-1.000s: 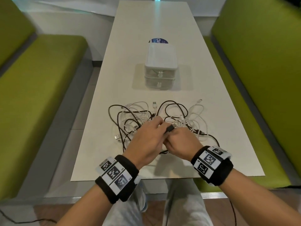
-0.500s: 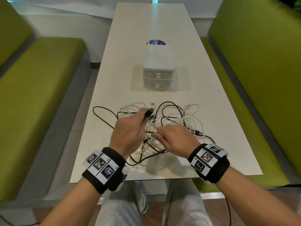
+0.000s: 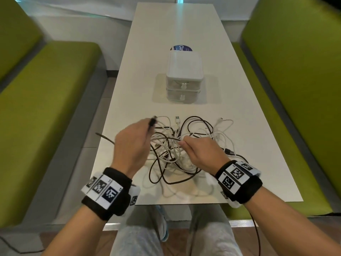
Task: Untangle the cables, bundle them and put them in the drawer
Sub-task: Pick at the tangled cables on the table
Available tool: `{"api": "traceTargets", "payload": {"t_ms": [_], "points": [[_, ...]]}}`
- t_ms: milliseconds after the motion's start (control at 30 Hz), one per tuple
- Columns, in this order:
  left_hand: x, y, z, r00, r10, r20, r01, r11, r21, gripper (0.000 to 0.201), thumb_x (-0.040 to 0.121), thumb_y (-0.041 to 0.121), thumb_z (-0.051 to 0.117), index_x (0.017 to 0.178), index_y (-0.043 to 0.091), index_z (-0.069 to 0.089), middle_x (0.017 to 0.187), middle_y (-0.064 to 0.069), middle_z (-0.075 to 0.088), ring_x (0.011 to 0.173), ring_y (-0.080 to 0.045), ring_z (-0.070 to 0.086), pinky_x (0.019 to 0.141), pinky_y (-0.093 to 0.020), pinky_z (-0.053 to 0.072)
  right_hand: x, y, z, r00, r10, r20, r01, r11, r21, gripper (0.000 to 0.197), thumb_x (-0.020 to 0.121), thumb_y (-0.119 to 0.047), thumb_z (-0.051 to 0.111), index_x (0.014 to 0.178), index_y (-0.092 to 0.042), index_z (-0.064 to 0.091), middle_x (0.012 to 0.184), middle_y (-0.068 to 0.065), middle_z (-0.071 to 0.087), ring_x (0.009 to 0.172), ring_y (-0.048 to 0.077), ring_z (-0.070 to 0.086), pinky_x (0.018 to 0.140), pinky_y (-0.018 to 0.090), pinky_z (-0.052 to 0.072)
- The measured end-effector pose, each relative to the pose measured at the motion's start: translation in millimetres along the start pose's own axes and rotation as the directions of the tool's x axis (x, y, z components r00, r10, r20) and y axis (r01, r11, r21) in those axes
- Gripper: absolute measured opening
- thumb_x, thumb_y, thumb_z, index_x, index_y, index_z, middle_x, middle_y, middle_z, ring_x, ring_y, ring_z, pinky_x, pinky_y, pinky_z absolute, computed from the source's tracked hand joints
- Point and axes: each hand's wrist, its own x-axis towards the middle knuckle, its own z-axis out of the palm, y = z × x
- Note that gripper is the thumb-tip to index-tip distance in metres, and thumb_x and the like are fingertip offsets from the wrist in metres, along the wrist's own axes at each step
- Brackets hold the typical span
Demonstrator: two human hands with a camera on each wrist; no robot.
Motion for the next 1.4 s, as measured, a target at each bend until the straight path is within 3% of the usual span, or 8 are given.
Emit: {"api": "traceTargets", "payload": {"t_ms": [133,367,600,767,900,1033,1200,1400], "points": [[-3.6,28.7,22.7,0.964,0.232,0.131,-0.236,0.971,0.017,0.039,0.099,0.028,0.036,0.129,0.014,0.057,0.11,-0.002,0.067,0.107,-0.024,0.056,0.096,-0.04,0.041,5.6,-7.2,-1.4,0.999,0.019,0.037,-0.019,1.0,0.015,0.036,0.101,-0.04,0.032,0.094,-0.012,0.053,0.071,0.012,0.065,0.066,0.036,0.06,0.056,0.036,0.039],[-8.7,31.6,32.9,0.946,0.19,0.264,-0.208,0.977,0.042,0.029,0.1,0.034,0.033,0.093,0.017,0.056,0.07,0.003,0.062,0.06,-0.022,0.057,0.053,-0.035,0.041,-4.7,-4.3,-6.9,0.998,0.044,0.035,-0.047,0.995,0.088,0.035,0.1,-0.038,0.033,0.087,-0.015,0.056,0.07,0.008,0.063,0.066,0.033,0.06,0.055,0.036,0.039],[-1.8,33.1,5.4,0.945,0.325,0.041,-0.326,0.944,0.039,0.025,0.091,0.021,0.042,0.083,0.012,0.063,0.06,0.001,0.064,0.045,-0.022,0.055,0.041,-0.03,0.038,-1.3,4.3,2.5,0.99,-0.051,-0.129,0.077,0.975,0.208,0.059,0.098,-0.055,0.015,0.084,-0.013,0.053,0.062,-0.006,0.05,0.053,0.017,0.046,0.051,0.031,0.037],[0.4,34.5,-14.8,0.948,0.238,-0.211,-0.266,0.957,-0.115,0.023,0.094,0.015,0.047,0.084,0.007,0.066,0.069,0.0,0.07,0.045,-0.014,0.051,0.046,-0.023,0.034,2.0,14.9,3.7,0.991,0.073,-0.114,-0.052,0.983,0.178,0.052,0.093,-0.065,0.007,0.074,-0.024,0.033,0.054,-0.011,0.034,0.051,0.009,0.036,0.053,0.027,0.024],[11.8,32.0,-15.9,0.987,0.065,-0.145,-0.095,0.973,-0.211,0.031,0.1,0.025,0.038,0.109,0.01,0.063,0.104,-0.003,0.067,0.086,-0.018,0.063,0.077,-0.032,0.051,7.2,6.7,1.3,0.995,0.061,-0.075,-0.046,0.982,0.184,0.041,0.097,-0.055,0.017,0.073,-0.026,0.033,0.054,-0.008,0.041,0.054,0.018,0.043,0.055,0.033,0.036],[13.8,52.7,-19.1,0.969,0.23,-0.092,-0.233,0.972,-0.024,0.043,0.1,0.022,0.037,0.14,0.013,0.047,0.141,-0.003,0.05,0.138,-0.025,0.037,0.112,-0.049,0.03,8.0,3.1,-1.3,0.998,0.052,-0.047,-0.043,0.984,0.173,0.041,0.096,-0.054,0.017,0.073,-0.025,0.034,0.053,-0.002,0.046,0.052,0.021,0.044,0.053,0.032,0.032],[5.9,59.9,22.2,0.93,0.301,0.209,-0.33,0.936,0.122,0.028,0.096,0.018,0.044,0.115,0.011,0.063,0.105,-0.008,0.064,0.106,-0.034,0.055,0.104,-0.051,0.037,3.9,0.6,-1.0,0.986,-0.058,-0.156,0.073,0.993,0.091,0.041,0.09,-0.031,0.034,0.066,-0.009,0.059,0.055,0.011,0.062,0.048,0.029,0.057,0.048,0.023,0.031],[14.4,44.7,20.8,0.925,0.342,0.167,-0.368,0.915,0.164,0.023,0.096,0.022,0.044,0.084,0.014,0.062,0.073,0.001,0.064,0.09,-0.028,0.051,0.095,-0.043,0.037,1.8,-2.0,-2.4,0.996,-0.05,-0.076,0.054,0.997,0.06,0.052,0.095,-0.046,0.024,0.094,-0.008,0.06,0.063,0.012,0.063,0.056,0.033,0.059,0.049,0.036,0.043]]}}
